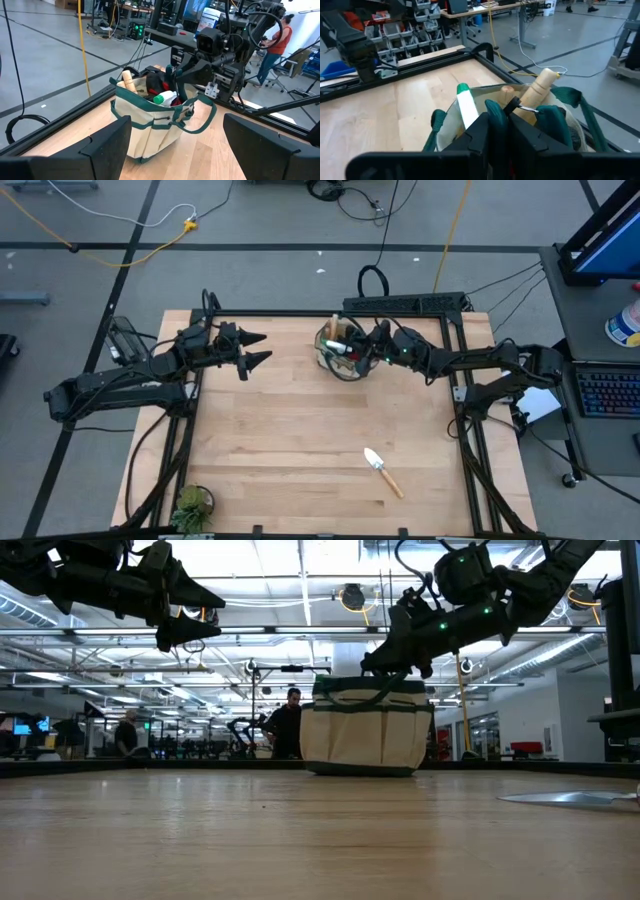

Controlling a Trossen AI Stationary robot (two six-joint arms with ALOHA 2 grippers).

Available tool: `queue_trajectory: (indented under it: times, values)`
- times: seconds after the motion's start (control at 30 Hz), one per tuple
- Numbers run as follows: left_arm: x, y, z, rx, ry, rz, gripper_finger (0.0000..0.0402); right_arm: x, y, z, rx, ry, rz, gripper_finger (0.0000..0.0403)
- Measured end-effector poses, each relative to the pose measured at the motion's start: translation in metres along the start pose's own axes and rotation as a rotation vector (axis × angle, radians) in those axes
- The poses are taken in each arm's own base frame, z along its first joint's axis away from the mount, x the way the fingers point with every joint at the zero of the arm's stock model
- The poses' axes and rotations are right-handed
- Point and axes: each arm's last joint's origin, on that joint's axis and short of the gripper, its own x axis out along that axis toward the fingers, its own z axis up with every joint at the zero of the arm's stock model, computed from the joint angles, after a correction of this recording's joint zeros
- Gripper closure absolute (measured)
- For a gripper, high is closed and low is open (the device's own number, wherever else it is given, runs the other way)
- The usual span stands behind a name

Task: Pick & Place Garden tools in Gardening bag
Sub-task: Put the black shear scissors into the green gardening bag

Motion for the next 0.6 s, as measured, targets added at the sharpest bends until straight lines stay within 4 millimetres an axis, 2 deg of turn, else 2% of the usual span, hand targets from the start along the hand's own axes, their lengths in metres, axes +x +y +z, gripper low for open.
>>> queue_trajectory:
  times: [0.27, 0.6]
  values:
    - [0.0000, 0.0000, -0.0001, 0.000, 0.000, 0.000, 0.0078, 0.0000, 0.0006, -0.0005, -0.007, 0.007, 0.020, 0.0355]
    - [0.0000, 0.0000, -0.0001, -0.001, 0.000, 0.000, 0.0078, -0.0017, 0.0015, 0.0066, -0.004, -0.054, 0.029, 0.0306]
